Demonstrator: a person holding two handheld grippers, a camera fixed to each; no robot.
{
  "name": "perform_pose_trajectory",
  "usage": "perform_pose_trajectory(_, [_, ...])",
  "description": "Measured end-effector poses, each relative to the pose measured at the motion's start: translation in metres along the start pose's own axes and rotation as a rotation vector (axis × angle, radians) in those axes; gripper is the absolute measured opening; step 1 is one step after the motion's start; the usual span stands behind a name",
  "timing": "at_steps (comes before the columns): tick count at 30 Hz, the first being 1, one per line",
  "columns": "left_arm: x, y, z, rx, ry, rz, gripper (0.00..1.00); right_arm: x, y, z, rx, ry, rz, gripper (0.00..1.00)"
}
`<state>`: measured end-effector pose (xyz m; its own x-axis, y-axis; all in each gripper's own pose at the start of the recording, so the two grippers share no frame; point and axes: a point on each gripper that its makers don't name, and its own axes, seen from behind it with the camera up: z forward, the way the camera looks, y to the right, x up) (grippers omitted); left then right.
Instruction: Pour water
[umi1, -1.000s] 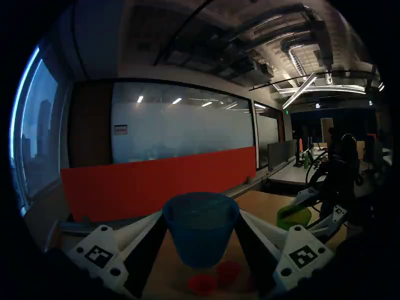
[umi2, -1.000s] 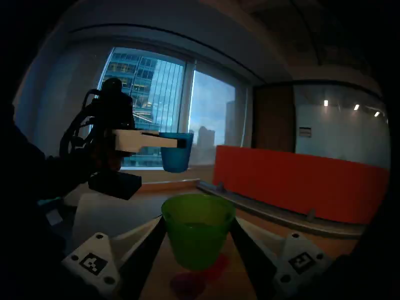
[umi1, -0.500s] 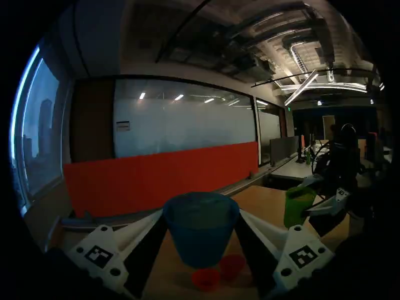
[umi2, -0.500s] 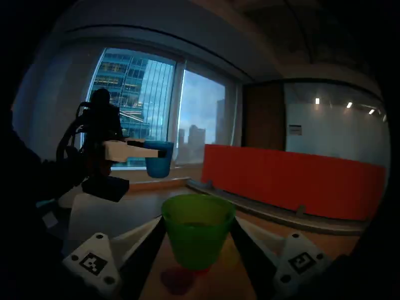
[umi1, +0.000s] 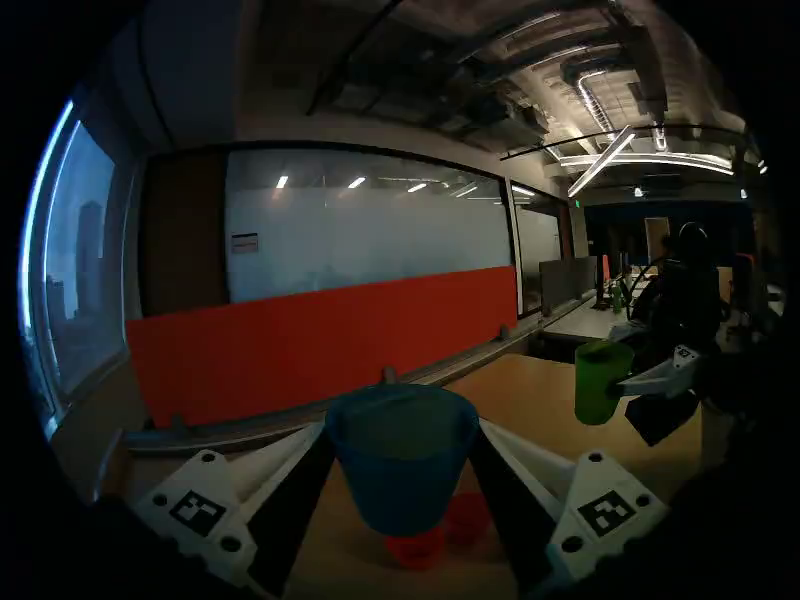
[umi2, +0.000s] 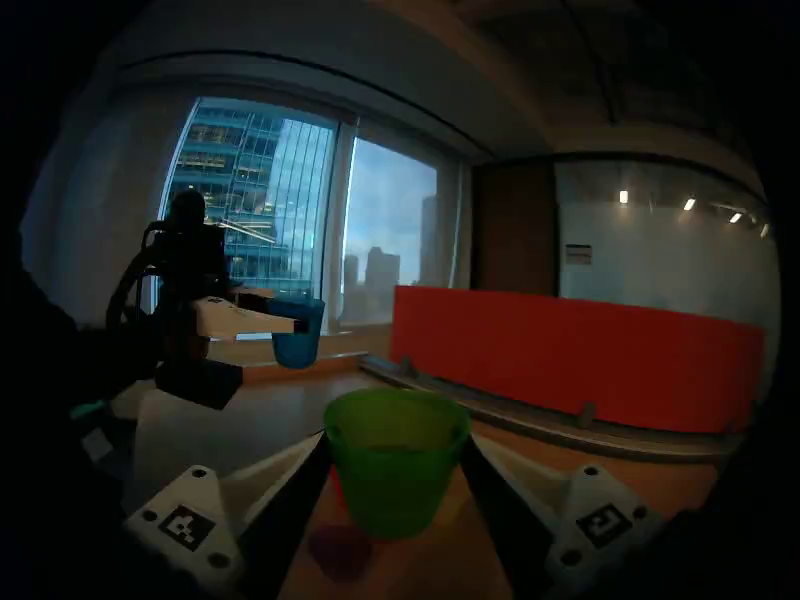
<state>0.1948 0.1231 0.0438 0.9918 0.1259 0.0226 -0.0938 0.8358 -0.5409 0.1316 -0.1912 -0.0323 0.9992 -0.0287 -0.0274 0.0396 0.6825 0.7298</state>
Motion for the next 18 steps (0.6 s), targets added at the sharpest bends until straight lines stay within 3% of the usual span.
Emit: perform_pose_trajectory(18, [-0.040, 0.003, -0.001, -0.014, -0.087, 0.013, 0.86, -0.014, 0.006, -0.008, -0.001, -0.046, 0.001, 0.89])
